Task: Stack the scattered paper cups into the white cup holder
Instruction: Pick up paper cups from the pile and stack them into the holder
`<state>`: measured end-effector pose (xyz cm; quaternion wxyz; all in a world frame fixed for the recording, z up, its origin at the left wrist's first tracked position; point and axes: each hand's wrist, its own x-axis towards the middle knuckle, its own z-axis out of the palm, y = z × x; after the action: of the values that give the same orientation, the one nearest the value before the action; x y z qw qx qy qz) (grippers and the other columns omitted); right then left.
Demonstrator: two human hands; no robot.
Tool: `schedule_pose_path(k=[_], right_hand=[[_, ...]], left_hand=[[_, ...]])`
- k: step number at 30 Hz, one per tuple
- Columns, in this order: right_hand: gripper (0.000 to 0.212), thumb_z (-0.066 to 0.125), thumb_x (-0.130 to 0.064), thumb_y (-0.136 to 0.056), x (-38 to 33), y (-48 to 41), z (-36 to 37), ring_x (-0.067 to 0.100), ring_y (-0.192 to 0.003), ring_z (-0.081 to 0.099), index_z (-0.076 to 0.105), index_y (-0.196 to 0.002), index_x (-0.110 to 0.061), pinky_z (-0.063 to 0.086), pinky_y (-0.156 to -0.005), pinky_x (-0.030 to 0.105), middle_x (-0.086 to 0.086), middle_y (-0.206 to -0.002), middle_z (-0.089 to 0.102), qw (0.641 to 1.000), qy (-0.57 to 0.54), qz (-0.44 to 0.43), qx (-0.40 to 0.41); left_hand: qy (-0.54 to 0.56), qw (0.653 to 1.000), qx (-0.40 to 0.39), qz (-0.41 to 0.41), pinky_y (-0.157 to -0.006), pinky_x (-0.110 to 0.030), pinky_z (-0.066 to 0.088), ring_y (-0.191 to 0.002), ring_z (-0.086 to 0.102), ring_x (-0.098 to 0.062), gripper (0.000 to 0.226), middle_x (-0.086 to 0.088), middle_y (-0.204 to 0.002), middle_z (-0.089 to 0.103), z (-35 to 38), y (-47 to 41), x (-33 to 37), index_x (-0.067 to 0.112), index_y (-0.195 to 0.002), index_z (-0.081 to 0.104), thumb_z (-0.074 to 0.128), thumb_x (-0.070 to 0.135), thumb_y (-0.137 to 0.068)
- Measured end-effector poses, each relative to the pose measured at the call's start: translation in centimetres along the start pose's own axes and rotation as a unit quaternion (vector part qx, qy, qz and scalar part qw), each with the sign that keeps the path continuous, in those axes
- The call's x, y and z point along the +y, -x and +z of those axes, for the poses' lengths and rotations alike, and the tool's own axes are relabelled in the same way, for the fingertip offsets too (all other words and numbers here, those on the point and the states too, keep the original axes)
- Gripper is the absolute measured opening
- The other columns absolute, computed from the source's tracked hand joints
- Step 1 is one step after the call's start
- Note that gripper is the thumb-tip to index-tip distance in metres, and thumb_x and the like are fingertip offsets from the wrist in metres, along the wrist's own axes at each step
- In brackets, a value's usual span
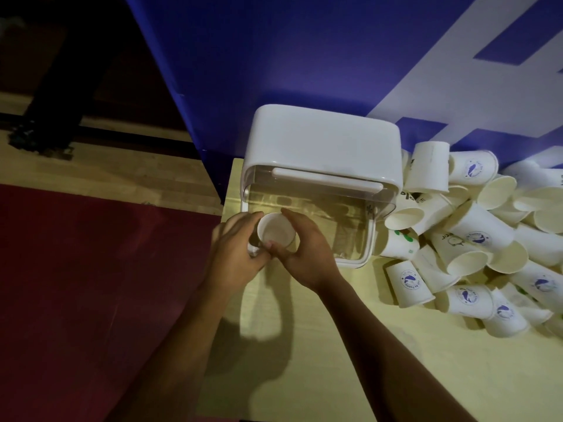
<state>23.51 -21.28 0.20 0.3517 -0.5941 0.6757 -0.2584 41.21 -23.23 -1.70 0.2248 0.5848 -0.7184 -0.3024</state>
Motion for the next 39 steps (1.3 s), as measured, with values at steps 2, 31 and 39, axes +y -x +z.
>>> schedule_pose_path(k=[2,31,39], right_hand=[[0.076,0.076,-0.051,-0.089,0.0,0.0,0.1,0.018,-0.138,0.049,0.047,-0.153,-0.021,0.038,-0.111,0.031,-0.002,-0.151,0.055,1.000,0.006,0.008,-0.007],[0.020,0.062,-0.027,-0.104,21.7,26.5,-22.3,0.033,-0.092,0.070,0.071,-0.110,-0.010,0.058,-0.085,0.045,0.008,-0.103,0.074,0.711,-0.389,0.505,0.297],[0.050,0.080,-0.056,-0.082,20.5,18.3,-21.2,0.018,-0.070,0.053,0.064,-0.104,-0.014,0.048,-0.069,0.034,0.001,-0.076,0.054,0.644,-0.571,0.486,0.153]], left_hand=[[0.001,1.000,0.000,0.012,-0.105,-0.028,0.022,-0.131,0.047,-0.011,0.065,0.010,-0.137,0.058,-0.2,0.1,0.3,0.031,-0.135,0.062,0.087,0.028,-0.074],[-0.285,0.866,-0.124,0.392,-0.098,-0.046,0.044,-0.113,0.061,-0.036,0.073,-0.011,-0.127,0.067,21.2,2.8,17.9,0.013,-0.126,0.068,0.091,0.011,-0.056],[0.110,0.992,-0.061,-0.015,-0.085,-0.030,0.047,-0.106,0.058,-0.006,0.062,0.015,-0.117,0.066,17.5,9.9,22.6,0.028,-0.124,0.059,0.095,0.030,-0.072]])
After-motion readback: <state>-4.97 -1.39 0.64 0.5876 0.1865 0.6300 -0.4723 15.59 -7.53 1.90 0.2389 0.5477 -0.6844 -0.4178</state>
